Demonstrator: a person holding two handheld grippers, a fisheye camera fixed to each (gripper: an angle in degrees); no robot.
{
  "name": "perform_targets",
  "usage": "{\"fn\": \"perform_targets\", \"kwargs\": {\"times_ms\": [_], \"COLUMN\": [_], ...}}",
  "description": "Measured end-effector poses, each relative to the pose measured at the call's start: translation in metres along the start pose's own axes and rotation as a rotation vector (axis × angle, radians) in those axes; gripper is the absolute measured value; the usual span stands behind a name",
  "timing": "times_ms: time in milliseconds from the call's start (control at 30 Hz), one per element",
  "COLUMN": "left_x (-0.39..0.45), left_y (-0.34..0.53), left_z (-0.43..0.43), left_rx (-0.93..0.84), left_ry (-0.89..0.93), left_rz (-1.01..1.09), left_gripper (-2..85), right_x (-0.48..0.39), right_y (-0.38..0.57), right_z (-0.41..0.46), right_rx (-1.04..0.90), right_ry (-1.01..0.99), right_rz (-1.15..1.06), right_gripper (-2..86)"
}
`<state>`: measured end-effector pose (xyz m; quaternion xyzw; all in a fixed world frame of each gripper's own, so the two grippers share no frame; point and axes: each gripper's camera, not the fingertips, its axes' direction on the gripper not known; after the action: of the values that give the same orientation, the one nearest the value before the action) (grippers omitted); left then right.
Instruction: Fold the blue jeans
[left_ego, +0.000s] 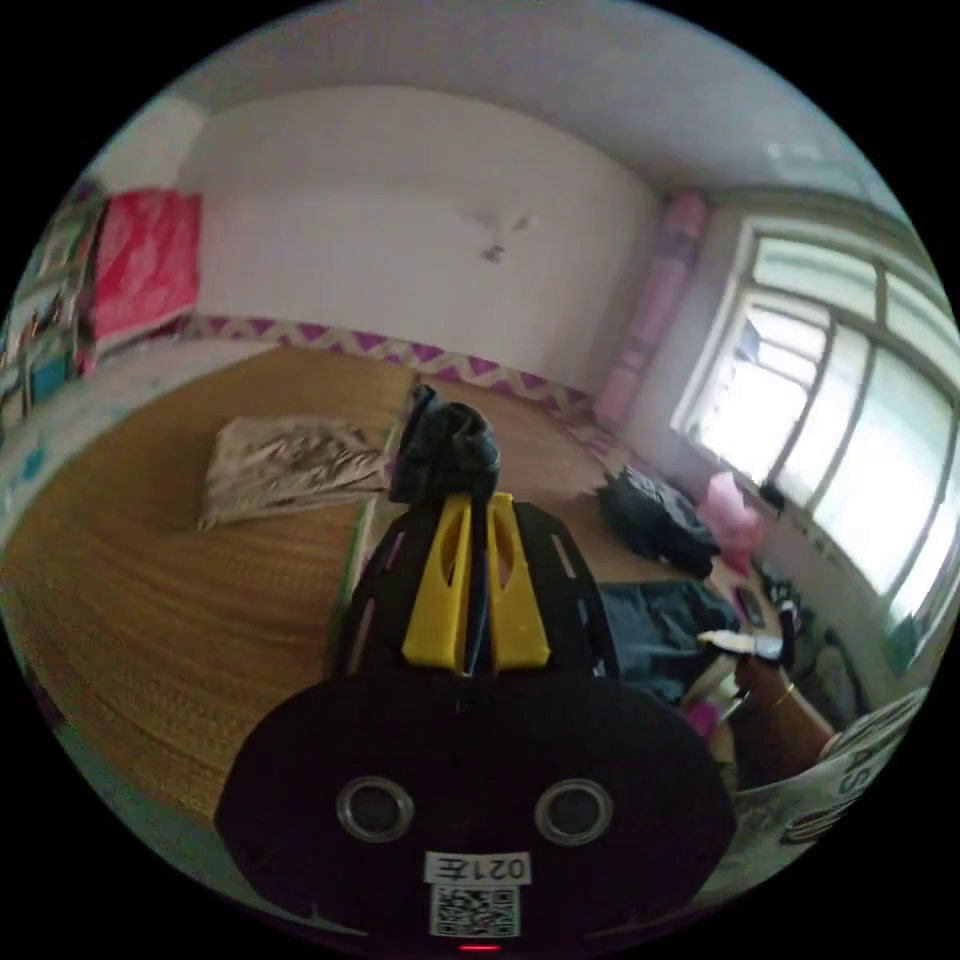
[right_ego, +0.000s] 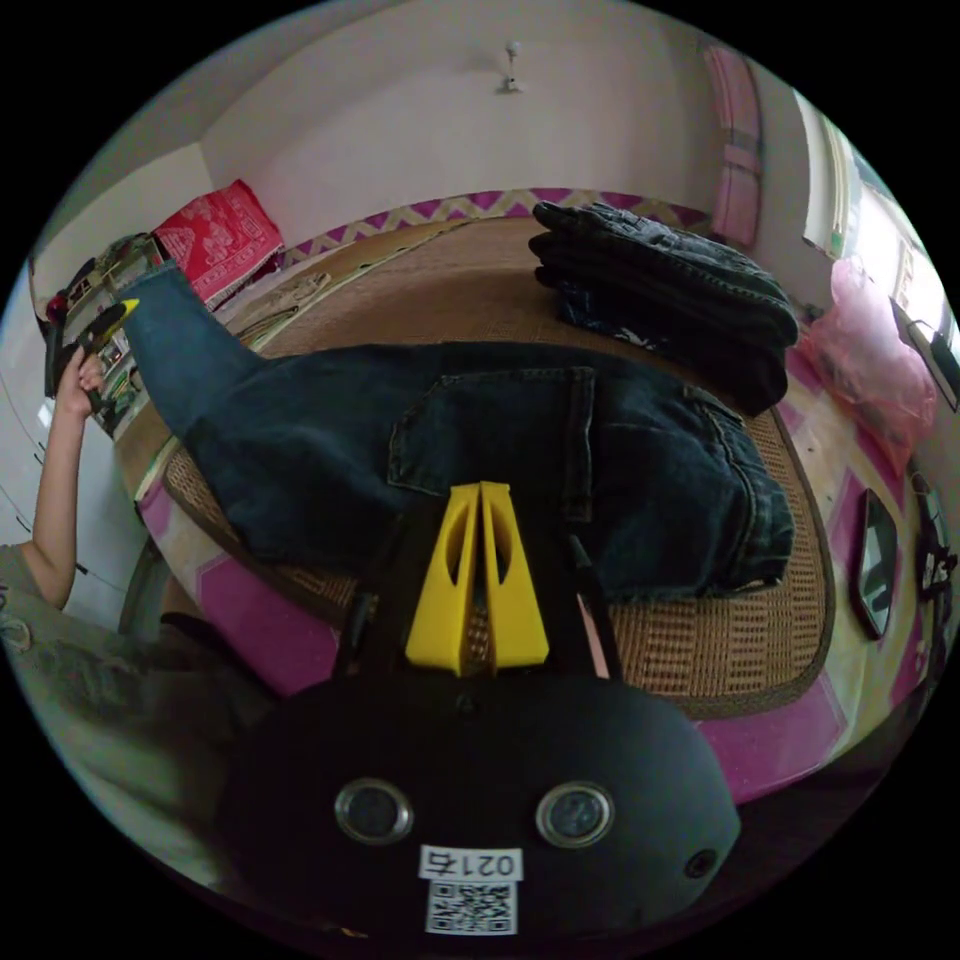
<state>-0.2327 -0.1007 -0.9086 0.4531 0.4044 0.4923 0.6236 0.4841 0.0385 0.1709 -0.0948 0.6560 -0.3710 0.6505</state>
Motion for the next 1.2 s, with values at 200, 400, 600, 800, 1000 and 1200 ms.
{"fn": "perform_targets", "kwargs": {"times_ms": [200, 400, 600, 800, 1000, 1200], "left_x": [0.206, 0.274, 0.317, 0.343, 0.333, 0.295], "left_y": [0.045, 0.143, 0.153, 0.167, 0.172, 0.167], "left_z": [0.112, 0.234, 0.233, 0.24, 0.234, 0.202], "left_rx": [-0.214, -0.528, -0.421, -0.479, -0.479, -0.407], "left_ry": [0.074, 0.064, 0.035, 0.134, 0.266, 0.415], "left_rz": [0.349, 0.374, 0.442, 0.567, 0.54, 0.418], "left_gripper": [-0.8, -0.7, 3.4, 9.2, 7.3, 5.0], "right_x": [0.029, 0.056, 0.088, 0.138, 0.193, 0.226], "right_y": [0.032, 0.078, 0.106, 0.123, 0.136, 0.119], "right_z": [-0.04, -0.076, -0.1, -0.098, -0.083, -0.055], "right_rx": [0.11, 0.151, 0.201, 0.257, 0.327, 0.362], "right_ry": [-0.108, -0.109, -0.166, -0.223, -0.363, -0.539], "right_rz": [0.106, 0.15, 0.215, 0.535, 0.847, 1.031], "right_gripper": [-0.7, -0.5, 0.6, 11.1, 13.8, 9.3]}}
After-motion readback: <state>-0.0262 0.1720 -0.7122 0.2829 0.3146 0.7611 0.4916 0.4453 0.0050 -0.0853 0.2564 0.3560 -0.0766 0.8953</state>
